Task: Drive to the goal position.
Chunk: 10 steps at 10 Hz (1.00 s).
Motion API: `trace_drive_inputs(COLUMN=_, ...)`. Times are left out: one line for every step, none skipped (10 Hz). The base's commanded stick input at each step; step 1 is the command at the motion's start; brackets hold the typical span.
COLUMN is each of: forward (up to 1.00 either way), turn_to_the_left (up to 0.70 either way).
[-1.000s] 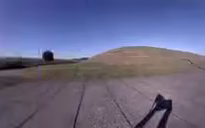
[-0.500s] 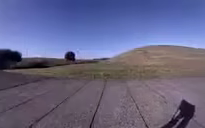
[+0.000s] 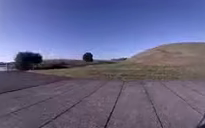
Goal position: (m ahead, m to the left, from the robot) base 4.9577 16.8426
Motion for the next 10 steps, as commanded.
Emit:
trace_drive_inputs(forward=0.0, turn_to_the_left=0.7)
trace_drive_inputs(forward=0.0, turn_to_the_left=0.7)
trace_drive_inputs(forward=0.0, turn_to_the_left=0.7)
trace_drive_inputs(forward=0.0, turn_to_the_left=0.7)
trace_drive_inputs(forward=0.0, turn_to_the_left=0.7)
trace_drive_inputs(forward=0.0, turn_to_the_left=0.7)
trace_drive_inputs(forward=0.0, turn_to_the_left=0.7)
trace_drive_inputs(forward=0.0, turn_to_the_left=0.7)
trace_drive_inputs(forward=0.0, turn_to_the_left=0.7)
trace_drive_inputs(forward=0.0, turn_to_the_left=0.7)
